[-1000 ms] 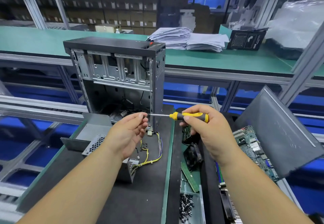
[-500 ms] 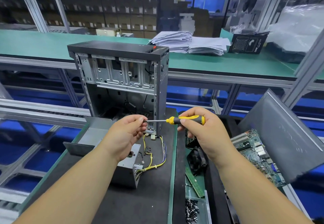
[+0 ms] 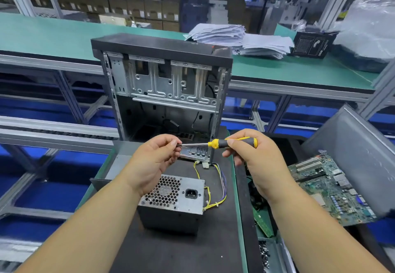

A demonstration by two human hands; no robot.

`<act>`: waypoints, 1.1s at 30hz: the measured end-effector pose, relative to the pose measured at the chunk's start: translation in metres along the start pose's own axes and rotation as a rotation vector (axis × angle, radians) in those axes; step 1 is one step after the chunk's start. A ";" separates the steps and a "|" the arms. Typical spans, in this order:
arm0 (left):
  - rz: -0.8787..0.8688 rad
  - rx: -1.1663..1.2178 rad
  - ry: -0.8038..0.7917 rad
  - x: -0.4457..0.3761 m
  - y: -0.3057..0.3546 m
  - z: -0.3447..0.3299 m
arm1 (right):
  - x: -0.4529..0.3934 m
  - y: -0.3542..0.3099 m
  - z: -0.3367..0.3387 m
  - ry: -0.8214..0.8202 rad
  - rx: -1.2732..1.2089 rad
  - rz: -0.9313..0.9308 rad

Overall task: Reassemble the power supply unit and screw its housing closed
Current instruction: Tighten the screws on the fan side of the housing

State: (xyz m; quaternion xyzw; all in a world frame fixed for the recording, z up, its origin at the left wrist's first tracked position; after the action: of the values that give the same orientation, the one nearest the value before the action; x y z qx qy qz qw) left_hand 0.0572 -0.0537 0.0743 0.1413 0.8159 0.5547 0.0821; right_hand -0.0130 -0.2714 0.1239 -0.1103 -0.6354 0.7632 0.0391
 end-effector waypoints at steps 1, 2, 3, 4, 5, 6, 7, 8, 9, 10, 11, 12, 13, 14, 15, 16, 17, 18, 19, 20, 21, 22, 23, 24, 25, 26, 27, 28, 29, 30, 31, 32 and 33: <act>0.003 0.008 -0.018 -0.002 0.002 0.007 | -0.002 -0.001 -0.007 0.009 -0.002 -0.005; 0.007 0.019 -0.035 -0.005 0.003 0.014 | -0.003 -0.002 -0.014 0.018 0.000 -0.010; 0.012 0.030 -0.049 -0.008 0.005 0.021 | -0.005 -0.004 -0.020 0.028 0.010 -0.013; 0.018 0.040 -0.057 -0.011 0.006 0.027 | -0.006 -0.005 -0.026 0.034 0.027 -0.013; 0.025 0.044 -0.056 -0.014 0.006 0.032 | -0.007 -0.006 -0.032 0.035 0.046 -0.014; 0.036 0.041 -0.050 -0.018 0.006 0.037 | -0.007 -0.007 -0.037 0.032 0.061 -0.015; 0.050 0.034 -0.041 -0.021 0.006 0.042 | -0.007 -0.008 -0.042 0.025 0.075 -0.016; 0.065 0.026 -0.035 -0.024 0.006 0.045 | -0.007 -0.009 -0.046 0.016 0.094 -0.014; 0.081 0.020 -0.032 -0.028 0.006 0.049 | -0.007 -0.011 -0.050 0.009 0.123 -0.008; 0.097 0.012 -0.034 -0.031 0.006 0.051 | -0.007 -0.012 -0.054 0.005 0.158 0.001; 0.109 0.000 -0.038 -0.034 0.006 0.054 | -0.007 -0.014 -0.056 0.004 0.196 0.010; 0.116 -0.015 -0.042 -0.036 0.007 0.055 | -0.007 -0.015 -0.059 0.006 0.233 0.018; 0.116 -0.036 -0.047 -0.038 0.007 0.057 | -0.007 -0.016 -0.062 0.013 0.265 0.023; 0.109 -0.066 -0.052 -0.039 0.007 0.059 | -0.008 -0.017 -0.064 0.022 0.281 0.025; 0.097 -0.103 -0.056 -0.041 0.006 0.061 | -0.009 -0.017 -0.066 0.032 0.274 0.024; 0.081 -0.144 -0.061 -0.042 0.006 0.062 | -0.010 -0.017 -0.069 0.047 0.241 0.018; 0.063 -0.177 -0.068 -0.043 0.005 0.063 | -0.012 -0.017 -0.070 0.069 0.195 0.007; 0.046 -0.197 -0.077 -0.043 0.005 0.063 | -0.013 -0.016 -0.072 0.094 0.149 -0.006; 0.031 -0.204 -0.087 -0.044 0.003 0.064 | -0.014 -0.015 -0.073 0.115 0.110 -0.018; 0.019 -0.205 -0.099 -0.044 0.002 0.064 | -0.015 -0.013 -0.075 0.130 0.075 -0.032; 0.011 -0.207 -0.112 -0.044 0.000 0.064 | -0.015 -0.011 -0.076 0.143 0.038 -0.045; 0.007 -0.211 -0.126 -0.044 -0.002 0.064 | -0.016 -0.008 -0.077 0.160 0.000 -0.059; 0.002 -0.216 -0.140 -0.044 -0.003 0.064 | -0.016 -0.006 -0.077 0.182 -0.032 -0.070; 0.001 -0.207 -0.155 -0.043 -0.004 0.064 | -0.017 -0.003 -0.078 0.202 -0.052 -0.078; 0.015 -0.176 -0.165 -0.043 -0.006 0.066 | -0.017 -0.001 -0.078 0.219 -0.061 -0.080; 0.051 -0.127 -0.169 -0.044 -0.008 0.066 | -0.017 0.001 -0.078 0.232 -0.064 -0.077; 0.100 -0.099 -0.161 -0.047 -0.011 0.068 | -0.018 0.002 -0.077 0.243 -0.064 -0.069; 0.158 -0.126 -0.150 -0.051 -0.016 0.068 | -0.018 0.003 -0.075 0.255 -0.060 -0.059; 0.226 -0.243 -0.140 -0.055 -0.020 0.069 | -0.018 0.002 -0.072 0.267 -0.056 -0.047; 0.301 -0.435 -0.153 -0.057 -0.023 0.070 | -0.018 0.002 -0.068 0.279 -0.055 -0.036; 0.367 -0.655 -0.204 -0.058 -0.027 0.072 | -0.019 0.001 -0.065 0.290 -0.055 -0.028; 0.410 -0.846 -0.289 -0.057 -0.030 0.074 | -0.020 0.000 -0.060 0.298 -0.051 -0.022; 0.433 -0.986 -0.383 -0.056 -0.030 0.075 | -0.020 0.000 -0.056 0.304 -0.041 -0.020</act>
State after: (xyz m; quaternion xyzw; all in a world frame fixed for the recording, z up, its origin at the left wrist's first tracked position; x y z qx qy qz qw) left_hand 0.1281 -0.0159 0.0169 0.3483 0.3835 0.8385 0.1690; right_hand 0.0187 -0.2213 0.1172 -0.2190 -0.6387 0.7242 0.1400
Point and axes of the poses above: each hand's wrist, its own x-axis away from the middle knuckle, its own z-axis out of the back of the hand, y = z × x, the point moved 1 cm from there along -x, towards the middle knuckle, and after that the axes turned 4 degrees about x, right-handed, at the moved point
